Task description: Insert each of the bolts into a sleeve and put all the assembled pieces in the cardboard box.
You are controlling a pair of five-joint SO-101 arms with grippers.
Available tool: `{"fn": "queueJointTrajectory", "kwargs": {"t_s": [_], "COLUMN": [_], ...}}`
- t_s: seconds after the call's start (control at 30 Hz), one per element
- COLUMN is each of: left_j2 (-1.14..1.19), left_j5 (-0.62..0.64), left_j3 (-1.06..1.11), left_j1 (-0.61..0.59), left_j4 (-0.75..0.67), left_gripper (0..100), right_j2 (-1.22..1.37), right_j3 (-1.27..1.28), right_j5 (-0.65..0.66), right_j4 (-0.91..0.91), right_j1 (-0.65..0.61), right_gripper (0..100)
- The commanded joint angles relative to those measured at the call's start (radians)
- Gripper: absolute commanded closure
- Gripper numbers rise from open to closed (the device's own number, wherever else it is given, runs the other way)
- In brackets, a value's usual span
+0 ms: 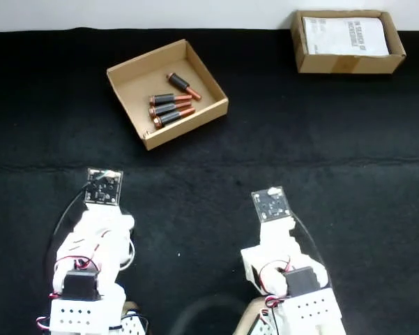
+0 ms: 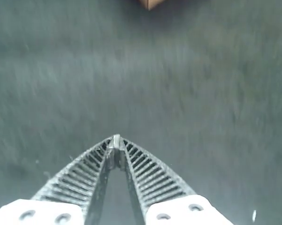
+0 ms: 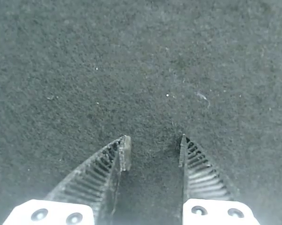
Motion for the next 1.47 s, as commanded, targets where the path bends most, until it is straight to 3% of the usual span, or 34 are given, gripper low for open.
{"fn": "queueJointTrajectory", "kwargs": {"t_s": [0.0,0.1,0.3,0.83,0.9,1.0,1.43], "left_j2": [-0.004,-0.004,-0.004,-0.004,-0.004,-0.004,-0.004], "left_j5": [0.002,0.005,0.003,0.003,0.003,0.003,0.003], "left_j3": [0.016,0.016,0.016,0.016,0.016,0.016,0.016], "left_j1": [-0.01,-0.01,-0.012,-0.01,-0.01,-0.01,-0.01], "left_j4": [0.149,0.232,0.233,0.233,0.233,0.233,0.233], "left_gripper": [99,99,99,99,99,99,99], "right_j2": [-0.033,-0.071,-0.133,-0.142,-0.142,-0.142,-0.143], "right_j3": [0.039,0.097,0.116,0.117,0.117,0.117,0.117], "right_j5": [-0.011,-0.009,-0.014,-0.014,-0.014,-0.014,-0.009], "right_j4": [0.067,0.067,0.082,0.085,0.085,0.085,0.085], "right_j1": [0.028,0.048,0.15,0.154,0.154,0.154,0.154], "right_gripper": [84.2,84.2,84.3,84.4,87.5,99.7,99.1]}}
